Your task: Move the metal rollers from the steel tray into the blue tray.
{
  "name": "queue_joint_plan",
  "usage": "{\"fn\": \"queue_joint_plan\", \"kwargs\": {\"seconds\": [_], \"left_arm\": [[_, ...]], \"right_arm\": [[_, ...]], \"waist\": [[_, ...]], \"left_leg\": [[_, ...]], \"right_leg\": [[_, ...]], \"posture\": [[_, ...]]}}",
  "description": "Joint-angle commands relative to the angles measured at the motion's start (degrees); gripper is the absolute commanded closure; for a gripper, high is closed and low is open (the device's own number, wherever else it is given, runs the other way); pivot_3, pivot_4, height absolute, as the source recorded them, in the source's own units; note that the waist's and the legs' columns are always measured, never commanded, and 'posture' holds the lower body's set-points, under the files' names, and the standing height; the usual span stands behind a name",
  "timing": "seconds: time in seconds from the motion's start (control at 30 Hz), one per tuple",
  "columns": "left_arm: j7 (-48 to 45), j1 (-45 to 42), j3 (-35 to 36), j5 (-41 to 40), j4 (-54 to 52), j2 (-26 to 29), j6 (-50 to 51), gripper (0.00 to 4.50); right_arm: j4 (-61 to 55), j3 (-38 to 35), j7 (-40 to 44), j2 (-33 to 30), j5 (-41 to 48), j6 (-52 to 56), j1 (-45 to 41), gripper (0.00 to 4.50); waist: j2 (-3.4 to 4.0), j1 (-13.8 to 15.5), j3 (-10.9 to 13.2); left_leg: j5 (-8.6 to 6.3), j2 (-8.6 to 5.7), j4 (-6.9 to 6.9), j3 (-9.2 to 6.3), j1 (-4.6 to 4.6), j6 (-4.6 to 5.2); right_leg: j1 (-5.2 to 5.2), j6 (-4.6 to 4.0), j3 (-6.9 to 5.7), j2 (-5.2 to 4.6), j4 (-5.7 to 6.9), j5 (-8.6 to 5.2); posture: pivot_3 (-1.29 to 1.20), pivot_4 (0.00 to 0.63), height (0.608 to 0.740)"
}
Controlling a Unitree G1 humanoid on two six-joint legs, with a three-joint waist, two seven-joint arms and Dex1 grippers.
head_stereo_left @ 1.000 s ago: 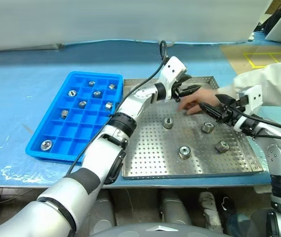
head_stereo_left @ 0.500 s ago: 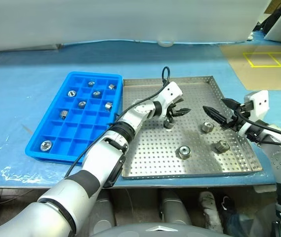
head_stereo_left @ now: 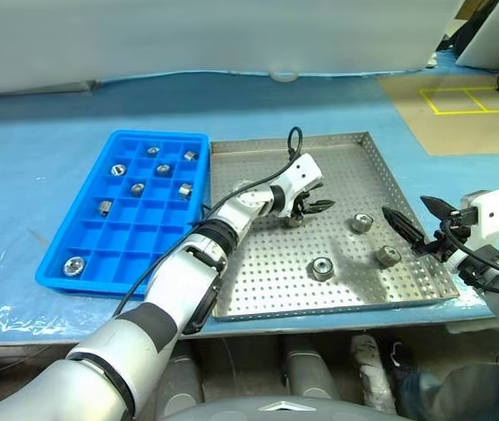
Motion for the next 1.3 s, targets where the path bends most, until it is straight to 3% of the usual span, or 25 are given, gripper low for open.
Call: {"fn": "queue_joint_plan", "kwargs": {"seconds": [0.03,0.43,0.7,0.9,1.13,1.3], "left_arm": [[-0.52,0.13,0.69,-0.39,-1.94,-3.33,-0.53,1.91],[-0.60,-2.02,0.93,-0.58,-0.69,-6.56,-0.90,1.91],[-0.94,-2.98,0.97,-0.47,0.11,-7.57,-1.24,1.91],[0.04,-2.40,2.10,-1.10,-1.23,-5.18,-1.18,1.91],[1.71,3.40,4.76,-2.98,-13.33,2.02,3.60,1.91],[2.62,12.51,4.38,-3.02,-30.69,7.36,12.39,1.91]], "right_arm": [[-1.33,-0.26,-0.53,-0.22,0.40,-0.90,-1.70,0.00],[-7.96,-2.97,-4.09,1.22,1.55,-0.05,3.39,0.00],[-11.54,-2.67,-7.10,3.36,1.60,-0.29,5.38,0.00],[-10.69,-0.45,-7.42,4.14,0.48,-0.80,5.62,0.00],[-4.76,3.71,-4.54,2.79,-0.85,-1.58,0.97,0.00],[0.20,6.88,-1.97,1.69,-2.16,-2.54,-3.70,0.00]], "waist": [[0.00,-0.60,0.00],[0.01,-2.10,-0.01],[0.00,-6.12,0.00],[0.00,-9.19,0.00],[0.00,-10.63,0.00],[0.01,-10.34,-0.01]], "left_leg": [[0.00,0.00,0.00,0.00,0.00,0.00],[-0.09,-0.01,0.02,0.02,-0.05,0.09],[-0.13,-0.05,0.10,0.02,-0.09,0.11],[-0.28,-0.09,0.27,-0.04,-0.22,0.17],[-0.37,-0.08,0.56,-0.17,-0.34,0.22],[-0.37,-0.04,0.57,-0.18,-0.22,0.22]], "right_leg": [[-0.01,0.01,0.00,0.00,0.00,0.00],[0.03,0.03,-0.01,-0.01,-0.08,0.00],[0.03,0.20,0.01,-0.04,-0.09,-0.10],[0.02,0.30,-0.01,-0.08,-0.09,-0.16],[0.06,0.31,-0.08,-0.10,-0.08,-0.16],[0.18,0.28,-0.12,-0.09,-0.06,-0.14]], "posture": [[-0.60,0.150,0.740],[-0.72,0.150,0.740],[-0.78,0.150,0.740],[-0.74,0.150,0.740],[-0.61,0.150,0.740],[-0.55,0.150,0.740]]}}
